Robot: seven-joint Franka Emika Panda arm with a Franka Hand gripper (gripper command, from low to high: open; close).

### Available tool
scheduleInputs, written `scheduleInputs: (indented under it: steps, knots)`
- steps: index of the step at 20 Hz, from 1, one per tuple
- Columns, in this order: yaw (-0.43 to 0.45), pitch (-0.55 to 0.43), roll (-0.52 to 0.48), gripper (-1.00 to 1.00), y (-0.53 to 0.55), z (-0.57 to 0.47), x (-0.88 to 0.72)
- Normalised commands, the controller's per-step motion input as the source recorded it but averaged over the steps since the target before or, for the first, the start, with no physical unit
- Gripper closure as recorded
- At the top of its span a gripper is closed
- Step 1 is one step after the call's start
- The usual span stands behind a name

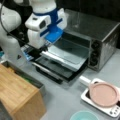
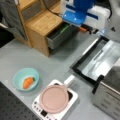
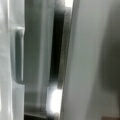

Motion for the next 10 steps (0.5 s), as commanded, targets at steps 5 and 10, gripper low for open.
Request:
scheduleInputs:
  steps: [5, 10]
  knots:
    - [0.183, 0.182, -0.026, -1.0, 0.08, 0.01, 0.67]
    - [0.128, 0.267, -0.059, -1.0, 0.09, 0.27, 0.67]
